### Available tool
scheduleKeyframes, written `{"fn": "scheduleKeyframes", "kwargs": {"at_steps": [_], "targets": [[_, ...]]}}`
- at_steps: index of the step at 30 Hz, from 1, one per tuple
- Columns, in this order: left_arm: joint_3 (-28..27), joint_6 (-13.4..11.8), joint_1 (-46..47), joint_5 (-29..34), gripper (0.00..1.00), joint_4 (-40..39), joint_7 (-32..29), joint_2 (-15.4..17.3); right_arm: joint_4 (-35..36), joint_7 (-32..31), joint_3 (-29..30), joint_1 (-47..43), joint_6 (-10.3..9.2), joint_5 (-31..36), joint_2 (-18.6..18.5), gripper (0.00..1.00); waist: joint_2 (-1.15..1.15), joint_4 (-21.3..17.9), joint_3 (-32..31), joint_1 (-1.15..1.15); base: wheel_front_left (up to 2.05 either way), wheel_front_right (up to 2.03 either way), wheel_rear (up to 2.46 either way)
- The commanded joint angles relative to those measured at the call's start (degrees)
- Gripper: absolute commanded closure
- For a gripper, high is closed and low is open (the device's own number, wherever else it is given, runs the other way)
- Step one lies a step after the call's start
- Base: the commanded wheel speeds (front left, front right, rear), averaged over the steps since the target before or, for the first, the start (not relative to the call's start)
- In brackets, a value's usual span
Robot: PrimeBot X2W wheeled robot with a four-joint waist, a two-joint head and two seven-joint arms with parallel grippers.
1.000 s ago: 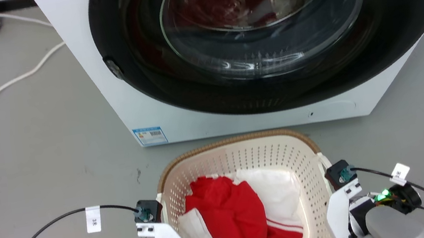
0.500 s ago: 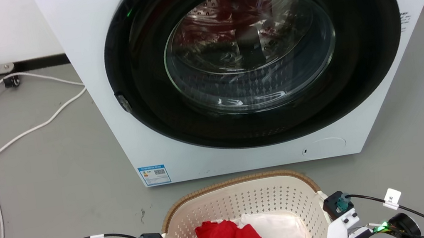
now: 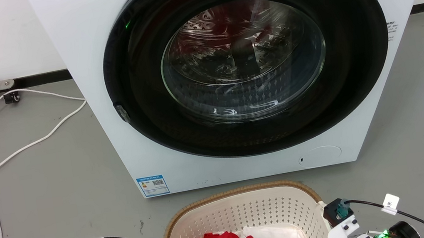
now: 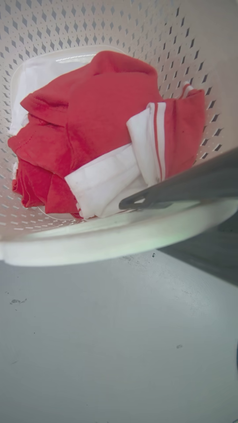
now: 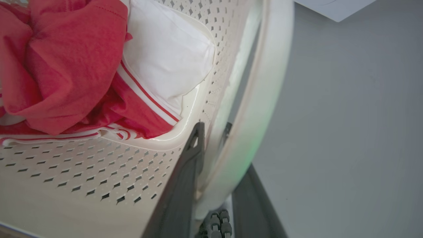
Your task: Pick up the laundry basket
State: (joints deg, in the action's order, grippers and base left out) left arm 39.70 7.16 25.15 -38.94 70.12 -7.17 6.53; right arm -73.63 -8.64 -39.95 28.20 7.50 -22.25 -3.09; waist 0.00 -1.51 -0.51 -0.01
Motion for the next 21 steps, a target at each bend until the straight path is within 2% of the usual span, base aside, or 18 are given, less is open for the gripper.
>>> {"fn": "scheduleKeyframes", "kwargs": {"at_steps": [1, 21], "targets": [[0.5, 0.5, -0.3, -0.1, 1.00, -0.5, -0.1, 0.0, 0.2, 0.0, -0.5, -0.1, -0.02, 0.0, -0.1, 1.00, 0.00, 0.0, -0.1, 0.01, 0.00, 0.00, 0.00], [5.3, 0.5, 1.4, -5.4, 1.00, 0.2, 0.3, 1.0, -0.1, -0.6, -3.7, 0.5, -0.02, -3.7, -0.8, 1.00, 0.00, -0.3, 0.1, 0.01, 0.00, 0.00, 0.00]]}}
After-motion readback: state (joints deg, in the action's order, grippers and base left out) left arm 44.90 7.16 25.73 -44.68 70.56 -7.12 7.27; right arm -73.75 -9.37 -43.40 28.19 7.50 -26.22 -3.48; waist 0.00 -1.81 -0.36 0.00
